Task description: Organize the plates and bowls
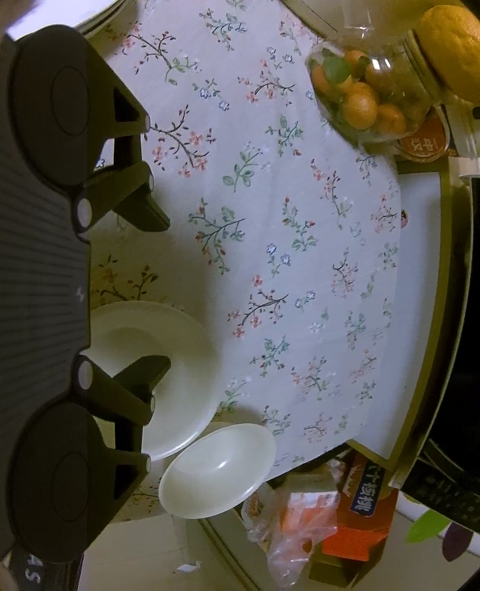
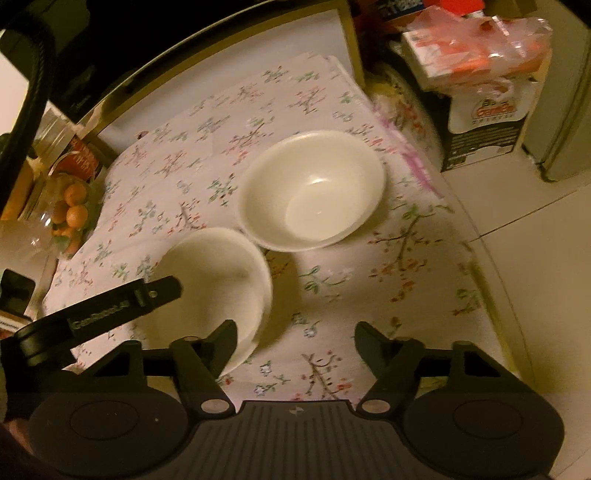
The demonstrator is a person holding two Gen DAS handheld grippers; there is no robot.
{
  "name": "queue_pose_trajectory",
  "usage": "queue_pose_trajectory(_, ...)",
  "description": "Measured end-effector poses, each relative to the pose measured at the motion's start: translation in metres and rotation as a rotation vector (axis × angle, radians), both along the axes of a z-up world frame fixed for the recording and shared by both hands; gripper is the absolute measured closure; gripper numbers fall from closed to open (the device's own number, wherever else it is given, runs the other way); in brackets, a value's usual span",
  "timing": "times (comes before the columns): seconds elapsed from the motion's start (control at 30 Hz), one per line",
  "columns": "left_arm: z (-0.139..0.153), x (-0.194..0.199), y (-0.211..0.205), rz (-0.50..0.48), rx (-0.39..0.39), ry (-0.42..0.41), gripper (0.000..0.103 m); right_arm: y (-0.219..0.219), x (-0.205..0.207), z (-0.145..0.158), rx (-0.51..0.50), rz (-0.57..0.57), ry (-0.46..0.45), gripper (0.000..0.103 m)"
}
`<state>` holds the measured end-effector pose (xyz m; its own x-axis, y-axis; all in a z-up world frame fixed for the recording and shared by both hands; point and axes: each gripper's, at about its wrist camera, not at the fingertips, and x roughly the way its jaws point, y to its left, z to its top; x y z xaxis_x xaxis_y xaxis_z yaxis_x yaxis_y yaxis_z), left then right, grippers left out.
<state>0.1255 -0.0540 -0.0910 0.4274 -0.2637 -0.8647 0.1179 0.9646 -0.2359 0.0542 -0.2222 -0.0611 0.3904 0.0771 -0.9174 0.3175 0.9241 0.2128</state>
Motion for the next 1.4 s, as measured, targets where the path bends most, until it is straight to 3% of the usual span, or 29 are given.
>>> queue_pose_trajectory(0.17,-0.002,0.0,0.001,-0.01,-0.012,0.007,0.068,0.007,0.004,-0.006,0.008,0.017,-0.001,0.058)
queue_pose_trajectory(0.23,-0.002,0.0,0.002,-0.01,-0.023,0.009,0.078,0.008,0.005,-0.006,0.008,0.024,-0.01,0.077)
queue_pose_trajectory(0.37,0.001,-0.003,0.003,-0.016,-0.045,0.004,0.09,0.014,0.004,-0.001,0.013,0.046,-0.036,0.095)
queue_pose_trajectory(1.4,0.02,-0.015,0.009,-0.035,-0.047,-0.045,0.095,0.014,0.003,0.013,0.034,0.038,-0.094,0.096)
